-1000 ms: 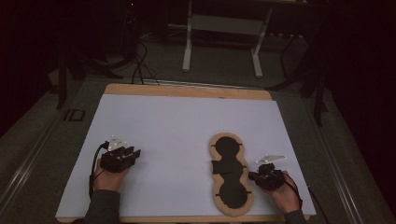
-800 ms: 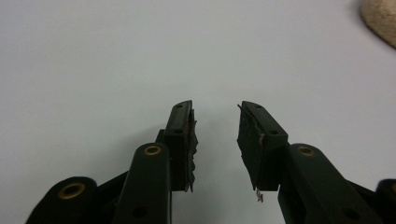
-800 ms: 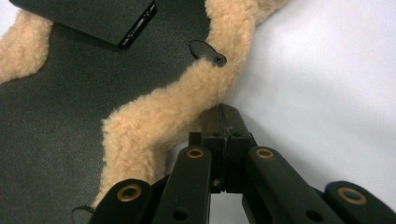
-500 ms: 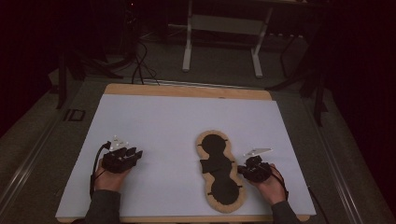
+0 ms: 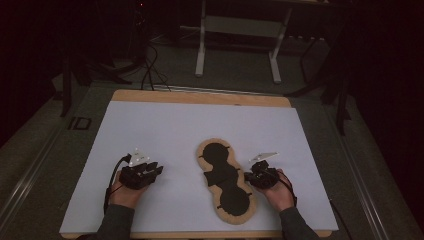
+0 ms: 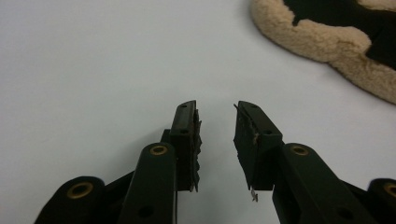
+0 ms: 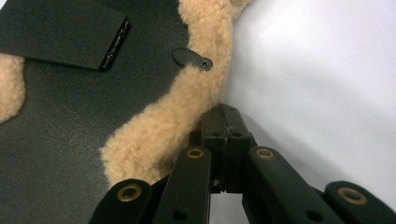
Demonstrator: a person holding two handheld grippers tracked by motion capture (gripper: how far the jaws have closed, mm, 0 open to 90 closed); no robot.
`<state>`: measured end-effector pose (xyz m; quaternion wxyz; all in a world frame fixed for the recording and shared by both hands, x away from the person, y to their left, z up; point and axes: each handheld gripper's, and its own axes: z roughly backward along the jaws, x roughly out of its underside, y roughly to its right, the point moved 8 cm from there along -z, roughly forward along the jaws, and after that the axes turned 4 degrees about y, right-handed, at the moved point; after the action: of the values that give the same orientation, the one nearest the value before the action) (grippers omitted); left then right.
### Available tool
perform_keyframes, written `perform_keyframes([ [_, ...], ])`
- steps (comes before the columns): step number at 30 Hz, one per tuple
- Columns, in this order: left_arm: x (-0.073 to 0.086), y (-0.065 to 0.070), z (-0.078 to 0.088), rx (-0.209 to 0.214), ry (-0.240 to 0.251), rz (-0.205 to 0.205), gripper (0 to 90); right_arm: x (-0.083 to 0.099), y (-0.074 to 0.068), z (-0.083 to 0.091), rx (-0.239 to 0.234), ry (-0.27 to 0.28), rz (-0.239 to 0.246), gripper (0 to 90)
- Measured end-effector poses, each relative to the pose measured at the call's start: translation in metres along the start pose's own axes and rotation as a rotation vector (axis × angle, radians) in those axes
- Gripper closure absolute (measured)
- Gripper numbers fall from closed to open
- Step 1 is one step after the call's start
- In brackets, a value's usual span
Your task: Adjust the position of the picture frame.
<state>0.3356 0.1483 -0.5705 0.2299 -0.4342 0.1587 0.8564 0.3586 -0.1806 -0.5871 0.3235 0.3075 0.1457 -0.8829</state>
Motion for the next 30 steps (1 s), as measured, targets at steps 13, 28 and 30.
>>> perform_keyframes([
  [13,-0.002,-0.003,0.002,-0.006,0.014,0.012,69.7,-0.024,-0.018,-0.021,-0.035,-0.001,0.043,90.0],
  [28,-0.004,-0.007,0.003,-0.007,0.029,0.024,69.3,-0.042,-0.038,-0.038,-0.064,-0.008,0.107,90.0],
  [30,-0.005,-0.008,0.004,-0.007,0.040,0.029,68.8,-0.043,-0.038,-0.037,-0.075,-0.003,0.105,90.0],
])
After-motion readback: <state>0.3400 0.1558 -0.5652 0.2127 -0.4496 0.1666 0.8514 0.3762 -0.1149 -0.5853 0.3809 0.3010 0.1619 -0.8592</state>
